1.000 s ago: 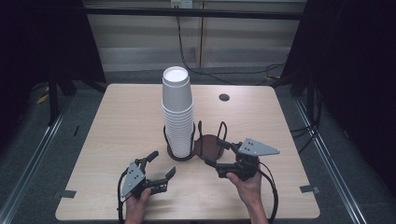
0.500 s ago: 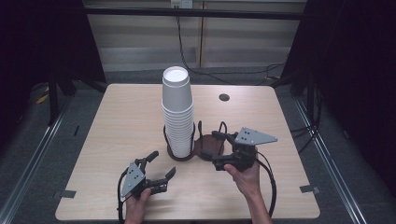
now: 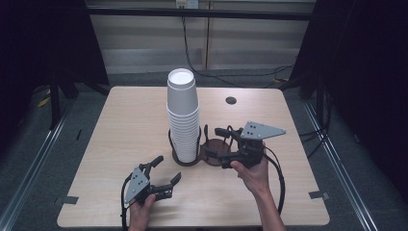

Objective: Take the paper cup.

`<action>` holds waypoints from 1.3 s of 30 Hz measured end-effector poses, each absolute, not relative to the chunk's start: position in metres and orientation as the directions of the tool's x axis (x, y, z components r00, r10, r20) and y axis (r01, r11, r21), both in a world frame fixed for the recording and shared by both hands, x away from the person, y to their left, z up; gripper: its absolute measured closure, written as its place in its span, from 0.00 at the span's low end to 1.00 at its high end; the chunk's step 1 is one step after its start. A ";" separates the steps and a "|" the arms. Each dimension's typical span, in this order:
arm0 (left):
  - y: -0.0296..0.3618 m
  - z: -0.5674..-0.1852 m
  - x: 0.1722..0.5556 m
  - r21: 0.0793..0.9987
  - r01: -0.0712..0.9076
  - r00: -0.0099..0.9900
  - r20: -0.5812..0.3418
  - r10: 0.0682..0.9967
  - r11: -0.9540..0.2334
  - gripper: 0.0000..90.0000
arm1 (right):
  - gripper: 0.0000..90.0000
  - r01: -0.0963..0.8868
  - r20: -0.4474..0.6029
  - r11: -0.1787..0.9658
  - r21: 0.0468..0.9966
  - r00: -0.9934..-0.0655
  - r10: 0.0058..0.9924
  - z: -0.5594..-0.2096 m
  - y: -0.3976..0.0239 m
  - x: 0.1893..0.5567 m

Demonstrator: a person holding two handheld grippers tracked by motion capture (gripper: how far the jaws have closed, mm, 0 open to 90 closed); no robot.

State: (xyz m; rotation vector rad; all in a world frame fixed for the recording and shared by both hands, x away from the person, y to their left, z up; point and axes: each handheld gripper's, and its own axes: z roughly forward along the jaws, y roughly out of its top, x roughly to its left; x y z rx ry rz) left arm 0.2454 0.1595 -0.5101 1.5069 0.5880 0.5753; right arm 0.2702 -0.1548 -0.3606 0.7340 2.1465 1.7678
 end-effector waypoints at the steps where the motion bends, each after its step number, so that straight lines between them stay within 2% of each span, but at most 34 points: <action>1: 0.159 -0.510 0.245 1.000 0.014 0.737 -0.003 0.676 -0.011 0.18 | 0.28 0.218 0.116 0.131 0.967 -0.838 0.533 -0.357 -0.155 0.272; 8: 0.159 -0.510 0.245 1.000 0.015 0.738 -0.004 0.675 -0.011 0.18 | 0.28 0.217 0.113 0.141 0.966 -0.843 0.526 -0.345 -0.154 0.277; 25: 0.159 -0.510 0.245 1.000 0.016 0.738 -0.004 0.674 -0.011 0.18 | 0.20 0.227 0.083 0.209 0.951 -0.840 0.536 -0.316 -0.145 0.301; 39: 0.160 -0.510 0.246 1.000 0.012 0.741 0.001 0.672 -0.015 0.18 | 0.18 0.216 0.051 0.254 0.943 -0.847 0.530 -0.277 -0.141 0.323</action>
